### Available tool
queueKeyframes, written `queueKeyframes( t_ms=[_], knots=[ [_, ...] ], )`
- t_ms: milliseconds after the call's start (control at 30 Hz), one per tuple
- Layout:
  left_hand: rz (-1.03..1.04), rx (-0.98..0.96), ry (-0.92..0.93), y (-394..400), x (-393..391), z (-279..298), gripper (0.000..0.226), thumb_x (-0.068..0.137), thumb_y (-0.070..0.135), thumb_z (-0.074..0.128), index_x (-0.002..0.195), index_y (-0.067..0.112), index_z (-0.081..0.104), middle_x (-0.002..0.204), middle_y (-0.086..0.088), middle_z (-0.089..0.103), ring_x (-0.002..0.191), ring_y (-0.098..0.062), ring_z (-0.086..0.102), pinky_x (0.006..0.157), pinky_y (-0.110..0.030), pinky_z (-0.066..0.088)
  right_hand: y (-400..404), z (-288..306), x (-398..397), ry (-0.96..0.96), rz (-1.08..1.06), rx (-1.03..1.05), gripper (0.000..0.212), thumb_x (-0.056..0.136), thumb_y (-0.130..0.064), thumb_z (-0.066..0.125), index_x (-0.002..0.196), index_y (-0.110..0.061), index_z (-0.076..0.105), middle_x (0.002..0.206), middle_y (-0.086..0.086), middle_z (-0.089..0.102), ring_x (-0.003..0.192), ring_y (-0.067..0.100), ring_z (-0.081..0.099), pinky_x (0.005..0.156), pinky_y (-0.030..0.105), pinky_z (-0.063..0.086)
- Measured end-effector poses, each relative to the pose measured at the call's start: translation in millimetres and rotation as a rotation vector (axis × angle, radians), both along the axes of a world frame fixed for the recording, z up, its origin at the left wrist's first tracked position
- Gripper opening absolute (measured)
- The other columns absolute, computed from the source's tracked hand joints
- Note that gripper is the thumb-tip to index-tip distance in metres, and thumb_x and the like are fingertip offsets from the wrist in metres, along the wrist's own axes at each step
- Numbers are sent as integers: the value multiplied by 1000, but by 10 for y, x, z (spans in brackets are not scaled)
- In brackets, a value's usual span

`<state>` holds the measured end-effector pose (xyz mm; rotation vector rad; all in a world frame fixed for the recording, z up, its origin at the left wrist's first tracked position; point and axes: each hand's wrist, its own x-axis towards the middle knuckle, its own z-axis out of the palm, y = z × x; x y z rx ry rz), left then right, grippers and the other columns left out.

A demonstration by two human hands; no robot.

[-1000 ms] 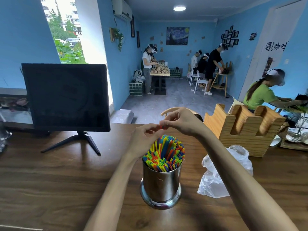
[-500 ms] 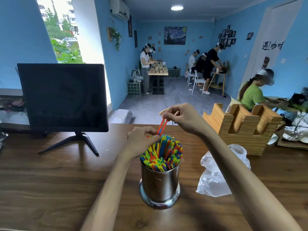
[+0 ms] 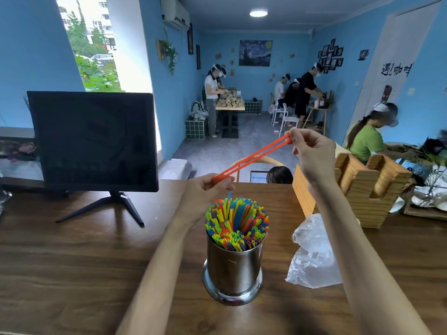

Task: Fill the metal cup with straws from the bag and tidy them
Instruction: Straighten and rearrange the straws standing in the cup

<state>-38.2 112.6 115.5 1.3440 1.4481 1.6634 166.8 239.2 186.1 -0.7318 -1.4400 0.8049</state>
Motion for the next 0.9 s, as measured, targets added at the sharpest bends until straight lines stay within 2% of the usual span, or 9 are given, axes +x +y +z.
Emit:
queueKeyframes(
  t_ms=[167,267,333,433,533,633,733,833,900],
  knots=[
    [-27,58,-149,-58,36,110,25,84,16,78,108,22,72,91,1,81,78,-7,75,64,-14,54,-14,-308,-29,151,66,-206,21,101,-25,63,85,-20,74,63,-6,70,58,14,55,50,20,40],
    [19,181,-340,-73,70,131,29,76,23,77,104,16,76,91,-4,80,76,-10,72,66,-19,56,-53,-494,-84,154,91,-260,19,101,-24,64,86,-17,75,66,-5,70,60,12,59,54,23,41],
    [53,234,-407,-80,85,144,30,78,24,75,107,17,76,90,-4,79,80,-14,71,70,-21,57,-109,-626,-111,134,125,-275,19,100,-23,65,88,-15,76,70,-1,71,61,10,59,54,23,41],
    [117,310,-425,-86,76,193,31,83,25,73,112,17,75,82,7,73,78,-10,64,71,-24,58,-245,-794,-97,65,231,-267,18,99,-24,66,88,-15,77,74,3,72,64,12,57,55,22,42],
    [128,370,-404,-102,39,283,22,94,20,69,115,16,74,93,7,77,89,-10,69,77,-25,58,-372,-859,-65,-99,303,-161,14,97,-23,69,88,-18,77,79,-1,75,71,5,63,64,17,47],
    [111,442,-288,-142,37,393,30,99,13,65,127,23,64,101,-4,79,94,-21,76,78,-29,60,-470,-874,-62,-322,361,-37,7,95,-19,71,91,-20,76,86,-7,75,82,9,68,74,22,53],
    [124,494,-57,-162,74,472,49,97,13,69,136,38,52,98,-5,79,87,-25,77,74,-30,62,-551,-919,-65,-478,410,28,6,93,-20,73,91,-26,74,82,-16,69,78,0,60,69,19,47],
    [150,463,100,-156,78,473,48,94,17,74,136,35,57,93,0,79,82,-19,77,74,-29,62,-552,-910,-48,-632,411,92,7,90,-27,77,89,-34,75,88,-25,68,97,3,58,82,25,46],
    [160,388,194,-162,54,431,49,93,18,76,134,40,61,90,4,78,83,-16,76,77,-32,63,-522,-885,-34,-688,442,124,3,89,-30,77,91,-31,79,89,-21,71,100,6,57,85,28,46]
  ],
)
